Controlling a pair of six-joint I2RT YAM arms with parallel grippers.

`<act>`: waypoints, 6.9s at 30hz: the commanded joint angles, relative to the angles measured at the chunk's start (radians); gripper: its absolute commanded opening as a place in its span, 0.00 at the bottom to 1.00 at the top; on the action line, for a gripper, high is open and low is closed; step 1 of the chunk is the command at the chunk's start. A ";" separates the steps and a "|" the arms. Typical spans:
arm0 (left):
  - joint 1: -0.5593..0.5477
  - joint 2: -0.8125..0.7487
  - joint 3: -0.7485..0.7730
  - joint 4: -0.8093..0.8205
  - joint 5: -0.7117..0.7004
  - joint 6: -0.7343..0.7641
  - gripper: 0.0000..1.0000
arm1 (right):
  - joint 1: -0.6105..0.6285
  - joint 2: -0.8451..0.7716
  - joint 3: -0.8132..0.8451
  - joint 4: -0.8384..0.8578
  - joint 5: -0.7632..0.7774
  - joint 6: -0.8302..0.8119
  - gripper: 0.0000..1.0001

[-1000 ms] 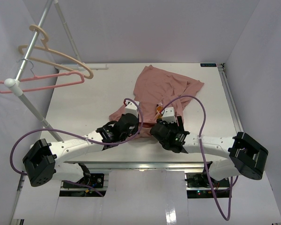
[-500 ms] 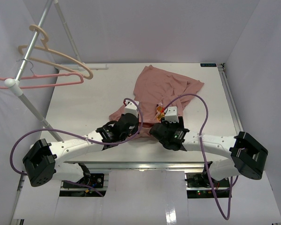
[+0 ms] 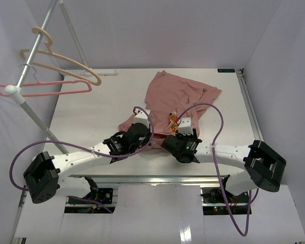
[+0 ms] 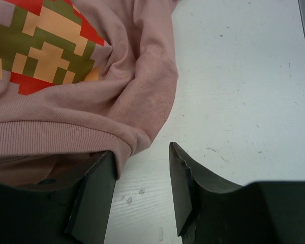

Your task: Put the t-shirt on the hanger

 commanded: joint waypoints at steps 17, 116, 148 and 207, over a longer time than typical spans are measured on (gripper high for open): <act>0.007 -0.085 -0.041 0.036 0.042 0.023 0.00 | -0.058 -0.068 0.128 0.052 -0.127 -0.169 0.08; 0.239 -0.137 0.453 0.946 -1.122 1.525 0.70 | -0.049 -0.407 -0.080 0.206 -0.541 -0.418 0.08; 0.358 -0.139 0.205 1.059 -1.119 1.510 0.35 | -0.033 -0.396 -0.083 0.216 -0.561 -0.437 0.08; 0.118 -0.077 0.552 0.842 -1.121 1.600 0.00 | -0.013 -0.320 -0.056 0.201 -0.522 -0.447 0.08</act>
